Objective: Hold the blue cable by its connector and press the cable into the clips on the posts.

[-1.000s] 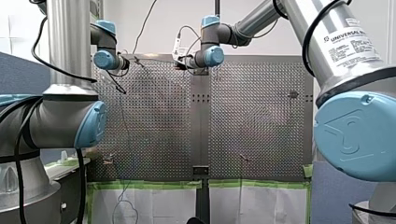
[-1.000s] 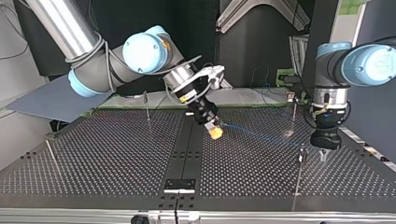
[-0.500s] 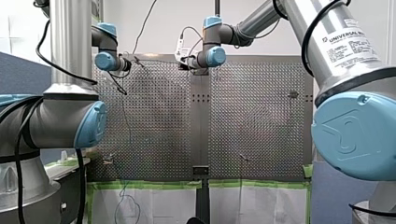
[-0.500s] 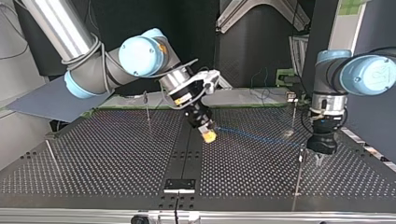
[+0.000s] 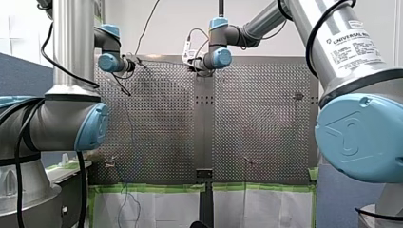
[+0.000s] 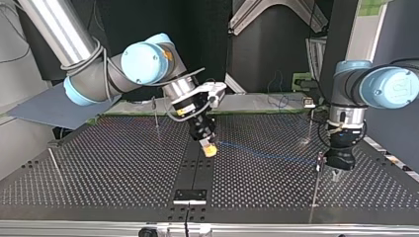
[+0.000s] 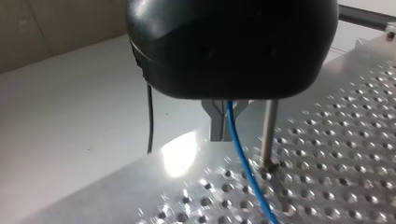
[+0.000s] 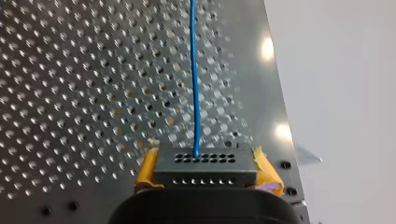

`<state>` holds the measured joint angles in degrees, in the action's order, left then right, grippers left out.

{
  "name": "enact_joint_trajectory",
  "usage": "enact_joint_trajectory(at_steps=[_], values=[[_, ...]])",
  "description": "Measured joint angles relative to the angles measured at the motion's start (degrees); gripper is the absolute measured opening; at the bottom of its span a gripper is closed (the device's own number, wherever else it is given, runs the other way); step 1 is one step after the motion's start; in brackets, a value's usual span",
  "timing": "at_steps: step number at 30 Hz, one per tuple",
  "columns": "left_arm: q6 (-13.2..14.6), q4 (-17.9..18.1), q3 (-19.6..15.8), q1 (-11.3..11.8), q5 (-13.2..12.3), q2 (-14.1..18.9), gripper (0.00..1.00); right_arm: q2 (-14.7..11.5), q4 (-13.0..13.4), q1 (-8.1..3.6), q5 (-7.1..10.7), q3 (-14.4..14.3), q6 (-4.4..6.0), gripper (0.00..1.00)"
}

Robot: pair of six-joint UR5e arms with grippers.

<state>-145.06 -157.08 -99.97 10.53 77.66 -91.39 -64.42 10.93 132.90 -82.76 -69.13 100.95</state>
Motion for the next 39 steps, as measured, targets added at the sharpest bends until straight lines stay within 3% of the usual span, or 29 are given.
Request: enact_joint_trajectory(at_steps=[11, 17, 23, 39], values=[[0.15, 0.24, 0.35, 0.28, -0.02, -0.57, 0.0, 0.01, 1.07, -0.6, -3.94, 0.06, -0.03, 0.0], [0.06, 0.68, 0.42, 0.59, 0.28, -0.64, 0.0, 0.84, 2.73, -0.79, -3.42, 0.61, 0.04, 0.0], [0.03, 0.84, 1.33, 0.75, 0.29, -1.16, 0.0, 3.38, 2.53, -0.64, -3.11, 3.4, 0.17, 0.0], [0.02, 0.61, 4.18, 1.07, 0.75, -4.45, 0.0, 9.26, -1.3, -1.2, -2.94, 10.85, 1.18, 0.0]])
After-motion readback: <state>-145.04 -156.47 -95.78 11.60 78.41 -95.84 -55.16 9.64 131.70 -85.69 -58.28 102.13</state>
